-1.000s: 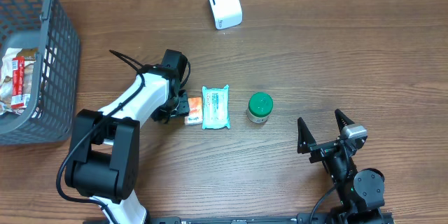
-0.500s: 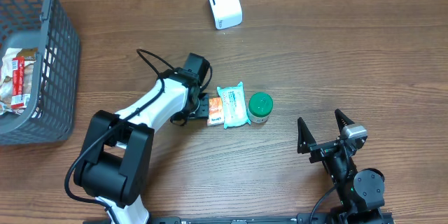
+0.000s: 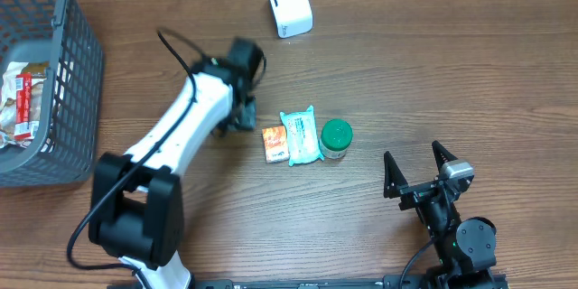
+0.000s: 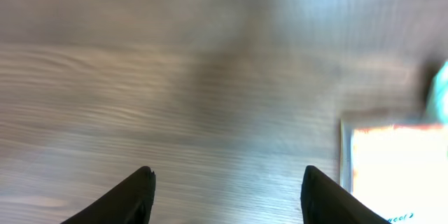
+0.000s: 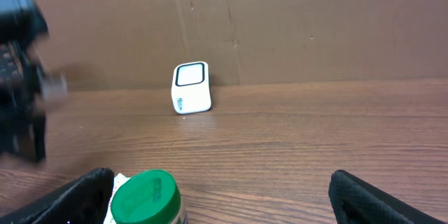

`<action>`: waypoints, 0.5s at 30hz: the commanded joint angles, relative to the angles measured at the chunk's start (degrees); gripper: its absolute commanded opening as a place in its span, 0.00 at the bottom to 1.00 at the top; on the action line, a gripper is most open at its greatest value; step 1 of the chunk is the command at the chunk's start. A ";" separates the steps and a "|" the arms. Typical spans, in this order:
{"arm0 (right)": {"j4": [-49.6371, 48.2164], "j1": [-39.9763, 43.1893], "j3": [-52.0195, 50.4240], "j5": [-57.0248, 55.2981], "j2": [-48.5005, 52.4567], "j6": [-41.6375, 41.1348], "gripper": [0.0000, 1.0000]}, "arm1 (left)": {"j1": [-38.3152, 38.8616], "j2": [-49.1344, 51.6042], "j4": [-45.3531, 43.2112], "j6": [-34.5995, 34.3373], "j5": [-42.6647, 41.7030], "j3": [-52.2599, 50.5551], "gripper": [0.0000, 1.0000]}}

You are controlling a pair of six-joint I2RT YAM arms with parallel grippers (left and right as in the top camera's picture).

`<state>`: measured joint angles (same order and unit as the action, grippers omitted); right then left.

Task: Scan the item barcode
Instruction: 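Move the left gripper back left into the grey basket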

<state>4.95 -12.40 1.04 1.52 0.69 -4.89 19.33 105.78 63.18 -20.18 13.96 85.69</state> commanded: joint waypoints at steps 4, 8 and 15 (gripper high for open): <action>-0.28 0.26 -0.59 0.07 -0.52 -0.02 1.00 | -1.77 -3.89 9.31 5.92 23.28 22.77 0.80; -0.26 0.26 -0.59 0.07 -0.52 -0.02 1.00 | -4.50 -3.91 8.46 15.08 25.35 34.91 0.83; -0.26 0.26 -0.59 0.07 -0.52 -0.02 1.00 | -16.59 -3.91 5.70 19.54 20.11 44.26 0.90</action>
<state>4.99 -12.40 1.04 1.50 0.69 -4.89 7.35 102.37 69.14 -4.89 35.40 128.16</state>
